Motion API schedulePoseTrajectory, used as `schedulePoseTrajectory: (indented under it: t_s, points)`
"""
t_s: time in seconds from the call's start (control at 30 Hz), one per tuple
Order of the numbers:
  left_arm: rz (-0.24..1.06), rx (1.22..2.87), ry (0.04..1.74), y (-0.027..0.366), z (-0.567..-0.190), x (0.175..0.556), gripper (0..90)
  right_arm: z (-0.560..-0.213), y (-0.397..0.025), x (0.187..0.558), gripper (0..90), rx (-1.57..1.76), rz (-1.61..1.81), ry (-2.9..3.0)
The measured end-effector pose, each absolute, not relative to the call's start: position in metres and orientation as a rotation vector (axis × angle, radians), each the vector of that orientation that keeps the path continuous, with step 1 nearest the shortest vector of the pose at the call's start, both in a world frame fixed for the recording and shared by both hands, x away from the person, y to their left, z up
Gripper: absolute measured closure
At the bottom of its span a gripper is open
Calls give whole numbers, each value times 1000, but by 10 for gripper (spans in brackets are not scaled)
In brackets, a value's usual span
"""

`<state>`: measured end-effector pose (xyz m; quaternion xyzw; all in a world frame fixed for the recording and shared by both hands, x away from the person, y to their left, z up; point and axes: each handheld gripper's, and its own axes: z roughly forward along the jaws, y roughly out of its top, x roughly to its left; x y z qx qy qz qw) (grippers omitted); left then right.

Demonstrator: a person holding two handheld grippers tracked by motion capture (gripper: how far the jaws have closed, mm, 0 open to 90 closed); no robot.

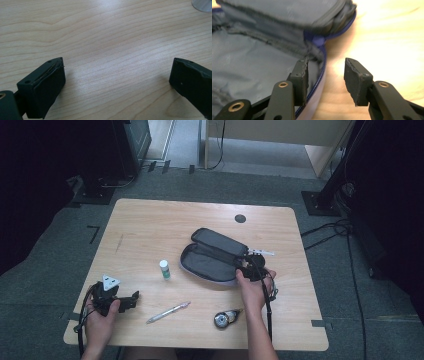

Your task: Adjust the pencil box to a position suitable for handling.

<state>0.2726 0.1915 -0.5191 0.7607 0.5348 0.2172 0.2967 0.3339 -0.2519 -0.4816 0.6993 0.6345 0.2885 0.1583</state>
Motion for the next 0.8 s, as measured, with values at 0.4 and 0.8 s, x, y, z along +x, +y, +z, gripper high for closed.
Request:
schedulePoseTrajectory:
  t_s: [0.4, 0.8]
  points:
    - [577, 2022, 1422, 191, -519, 273, 6, -491, -254, 342, 877, 2032, 834, 1791]
    - [578, 2022, 1422, 192, -519, 273, 6, -490, -262, 334, 880, 1792, 945, 1969]
